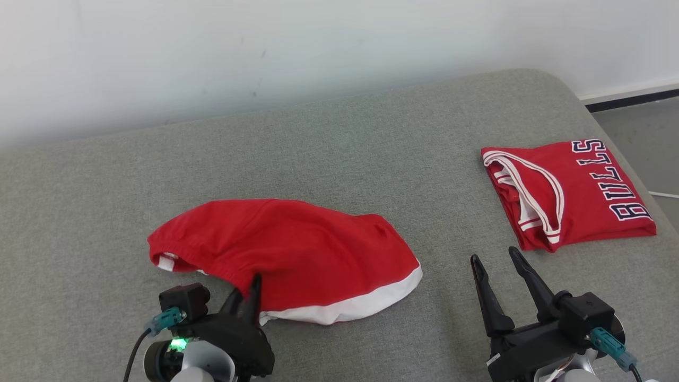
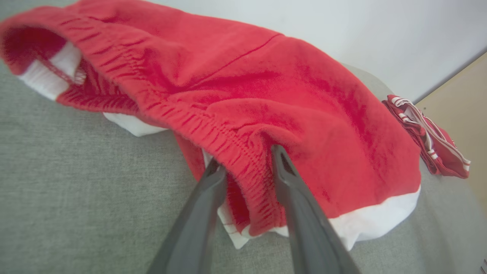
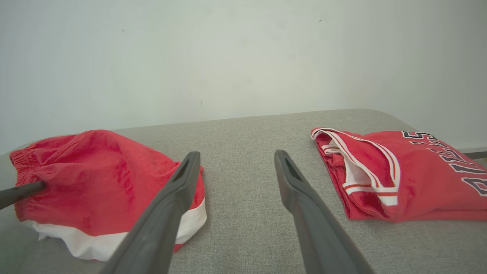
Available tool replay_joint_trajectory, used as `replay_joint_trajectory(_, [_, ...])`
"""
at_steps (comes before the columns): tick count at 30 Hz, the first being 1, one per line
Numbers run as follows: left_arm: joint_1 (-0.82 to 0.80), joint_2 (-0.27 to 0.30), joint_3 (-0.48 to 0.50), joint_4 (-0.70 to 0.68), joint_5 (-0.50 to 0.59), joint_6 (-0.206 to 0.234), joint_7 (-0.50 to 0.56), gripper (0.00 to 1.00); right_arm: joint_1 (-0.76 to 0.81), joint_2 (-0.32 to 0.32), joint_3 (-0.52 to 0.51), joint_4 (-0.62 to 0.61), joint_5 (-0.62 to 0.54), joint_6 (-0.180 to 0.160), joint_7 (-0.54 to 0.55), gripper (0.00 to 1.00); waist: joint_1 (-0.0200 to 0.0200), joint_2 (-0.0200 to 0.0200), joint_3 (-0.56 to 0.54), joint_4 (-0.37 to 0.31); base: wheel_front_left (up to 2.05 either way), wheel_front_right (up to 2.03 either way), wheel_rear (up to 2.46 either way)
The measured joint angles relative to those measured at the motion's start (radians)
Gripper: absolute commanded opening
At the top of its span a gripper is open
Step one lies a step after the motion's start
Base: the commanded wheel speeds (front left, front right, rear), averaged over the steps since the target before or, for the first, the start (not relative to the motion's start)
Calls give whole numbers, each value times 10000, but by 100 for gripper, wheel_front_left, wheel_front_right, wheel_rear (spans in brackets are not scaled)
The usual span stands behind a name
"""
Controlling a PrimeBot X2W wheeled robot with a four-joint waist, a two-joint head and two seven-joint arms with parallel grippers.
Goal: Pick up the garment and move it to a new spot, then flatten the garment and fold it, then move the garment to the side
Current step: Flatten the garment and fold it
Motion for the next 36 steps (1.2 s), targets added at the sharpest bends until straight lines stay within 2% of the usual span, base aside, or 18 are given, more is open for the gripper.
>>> replay_joint_trajectory(7, [-569,-31,-433,-736,-159,-485,-418,0,0,33,-94,-10,-10,0,0,100,0,0,-14,105,0,0,0])
replay_joint_trajectory(13, [-1688,-44,-1452,-2063,-201,-788,-188,0,2,69,-69,23,-13,0,0,100,0,0,-124,243,0,0,0])
replay_joint_trajectory(18, [-2670,-54,-2506,-3300,-1279,-677,27,0,-1,94,13,58,-13,0,0,100,0,0,-201,275,0,0,0])
replay_joint_trajectory(21, [-3150,-56,-3043,-4008,-2086,-382,38,0,-8,94,46,75,-8,0,0,100,0,0,-237,261,0,0,0])
replay_joint_trajectory(28, [-3652,-71,-3714,-5405,-3825,694,-196,0,9,90,46,125,-2,0,0,100,-1,0,-374,287,0,0,0])
replay_joint_trajectory(33, [-3185,130,-3628,-4637,-3751,1806,46,0,74,140,150,140,6,0,0,100,-1,-1,-471,363,0,0,0])
replay_joint_trajectory(36, [-2471,602,-3507,-3651,-3866,2359,418,0,74,134,201,134,48,0,2,100,-2,0,-481,416,0,0,0])
